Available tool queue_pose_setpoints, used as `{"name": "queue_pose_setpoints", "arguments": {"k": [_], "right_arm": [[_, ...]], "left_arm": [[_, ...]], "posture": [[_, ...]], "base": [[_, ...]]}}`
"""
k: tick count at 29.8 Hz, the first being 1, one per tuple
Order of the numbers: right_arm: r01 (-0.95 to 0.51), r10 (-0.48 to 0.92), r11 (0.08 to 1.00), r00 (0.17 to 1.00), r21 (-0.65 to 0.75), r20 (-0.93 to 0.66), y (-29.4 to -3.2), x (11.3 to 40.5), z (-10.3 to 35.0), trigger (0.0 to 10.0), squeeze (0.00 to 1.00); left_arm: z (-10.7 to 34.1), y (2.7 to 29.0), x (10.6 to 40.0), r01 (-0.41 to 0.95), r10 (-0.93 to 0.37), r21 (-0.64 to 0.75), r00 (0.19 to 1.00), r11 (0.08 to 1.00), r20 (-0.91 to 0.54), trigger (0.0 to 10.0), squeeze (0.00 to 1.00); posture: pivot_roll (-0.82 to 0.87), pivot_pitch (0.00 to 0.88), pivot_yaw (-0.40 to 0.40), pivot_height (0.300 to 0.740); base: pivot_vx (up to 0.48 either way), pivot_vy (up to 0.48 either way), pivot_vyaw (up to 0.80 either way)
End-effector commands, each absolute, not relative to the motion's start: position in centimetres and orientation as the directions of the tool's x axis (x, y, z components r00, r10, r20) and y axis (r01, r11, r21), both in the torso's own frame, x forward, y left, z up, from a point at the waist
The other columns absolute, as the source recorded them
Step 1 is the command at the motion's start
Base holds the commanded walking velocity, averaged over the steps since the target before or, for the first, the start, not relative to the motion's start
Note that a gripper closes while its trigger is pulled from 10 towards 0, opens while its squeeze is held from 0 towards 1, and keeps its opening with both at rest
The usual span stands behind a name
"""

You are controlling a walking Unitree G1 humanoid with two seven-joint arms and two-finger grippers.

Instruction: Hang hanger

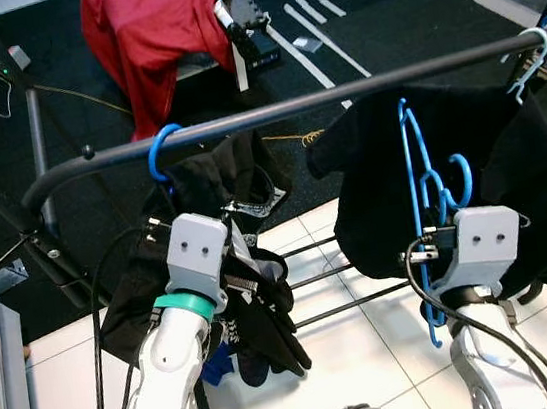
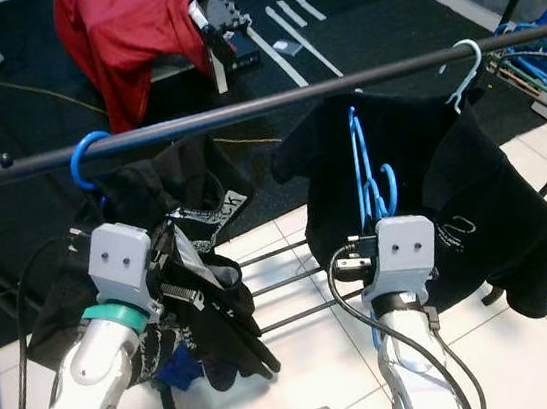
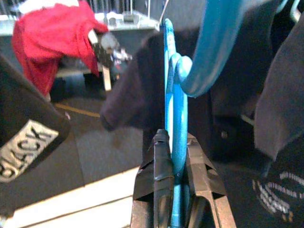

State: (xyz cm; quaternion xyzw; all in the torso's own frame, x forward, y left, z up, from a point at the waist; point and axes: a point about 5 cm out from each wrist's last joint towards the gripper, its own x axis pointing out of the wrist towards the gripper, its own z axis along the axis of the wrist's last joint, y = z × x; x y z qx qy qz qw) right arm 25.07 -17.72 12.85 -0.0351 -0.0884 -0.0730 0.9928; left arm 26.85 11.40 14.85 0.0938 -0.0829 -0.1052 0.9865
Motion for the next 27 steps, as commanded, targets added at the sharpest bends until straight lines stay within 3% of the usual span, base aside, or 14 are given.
{"name": "queue_pose_setpoints", "arguments": {"k": [1,12,27], "right_arm": [[0.143,-0.128,0.988,0.971,-0.061,0.200,-17.4,25.1,13.0,10.0,0.00],[0.129,-0.108,0.989,0.963,-0.072,0.248,-17.4,25.9,14.1,10.0,0.00],[0.110,-0.087,0.991,0.960,-0.074,0.265,-17.2,26.3,14.3,10.0,0.00]], "left_arm": [[15.5,11.4,27.1,0.174,-0.215,0.216,0.959,0.961,0.185,10.0,0.00],[17.1,11.1,28.0,0.143,-0.191,0.198,0.948,0.970,0.252,10.0,0.00],[17.5,10.7,27.9,0.143,-0.192,0.187,0.941,0.972,0.280,10.0,0.00]], "posture": [[-0.17,0.004,0.072,0.740],[-0.18,0.003,0.061,0.740],[-0.17,0.004,0.055,0.740]], "base": [[0.000,0.000,0.00],[0.000,0.000,0.00],[-0.342,0.000,0.00]]}}
